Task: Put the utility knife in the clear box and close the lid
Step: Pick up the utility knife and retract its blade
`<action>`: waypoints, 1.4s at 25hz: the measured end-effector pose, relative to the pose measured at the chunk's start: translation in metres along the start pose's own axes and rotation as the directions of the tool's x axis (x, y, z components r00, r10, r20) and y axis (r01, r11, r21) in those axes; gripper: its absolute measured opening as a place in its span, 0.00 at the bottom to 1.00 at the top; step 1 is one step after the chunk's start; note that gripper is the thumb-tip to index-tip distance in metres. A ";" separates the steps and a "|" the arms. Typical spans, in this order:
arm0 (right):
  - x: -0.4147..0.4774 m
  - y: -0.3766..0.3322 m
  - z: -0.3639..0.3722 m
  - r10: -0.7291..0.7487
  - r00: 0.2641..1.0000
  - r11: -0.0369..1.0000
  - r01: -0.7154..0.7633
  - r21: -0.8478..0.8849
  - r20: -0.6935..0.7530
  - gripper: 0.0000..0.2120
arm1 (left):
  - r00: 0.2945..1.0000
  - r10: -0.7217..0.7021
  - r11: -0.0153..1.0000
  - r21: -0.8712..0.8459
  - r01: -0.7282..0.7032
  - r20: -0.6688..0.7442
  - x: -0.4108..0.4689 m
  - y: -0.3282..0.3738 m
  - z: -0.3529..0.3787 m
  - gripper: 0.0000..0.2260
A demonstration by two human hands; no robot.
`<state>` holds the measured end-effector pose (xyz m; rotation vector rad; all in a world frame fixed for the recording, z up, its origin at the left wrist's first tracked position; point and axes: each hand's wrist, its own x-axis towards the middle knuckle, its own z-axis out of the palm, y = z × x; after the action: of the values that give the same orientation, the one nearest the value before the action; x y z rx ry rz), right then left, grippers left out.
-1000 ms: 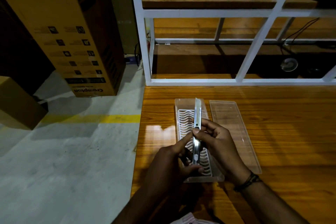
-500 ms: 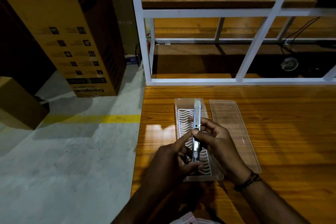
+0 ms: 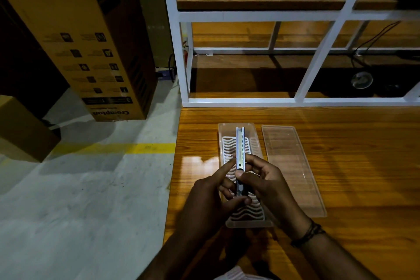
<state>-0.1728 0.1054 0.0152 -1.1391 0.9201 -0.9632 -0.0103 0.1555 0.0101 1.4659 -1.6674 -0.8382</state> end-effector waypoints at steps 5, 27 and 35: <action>-0.003 0.004 0.002 0.029 1.000 0.999 -0.029 -0.021 -0.011 0.16 | 1.000 0.004 1.000 -0.011 -0.004 -0.008 0.000 -0.005 0.002 0.44; 0.004 0.014 0.009 0.009 1.000 0.430 0.007 -0.903 0.013 0.33 | 0.953 -0.224 0.919 0.371 0.136 0.205 0.001 -0.013 -0.002 0.54; 0.013 0.025 0.012 0.037 0.993 0.080 0.107 -0.991 0.110 0.32 | 0.933 -0.265 0.914 0.372 0.163 0.245 0.003 -0.013 -0.005 0.57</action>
<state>-0.1540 0.1002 -0.0081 -2.4002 1.5471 -0.0717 0.0002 0.1508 0.0012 1.8701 -1.9727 -0.9521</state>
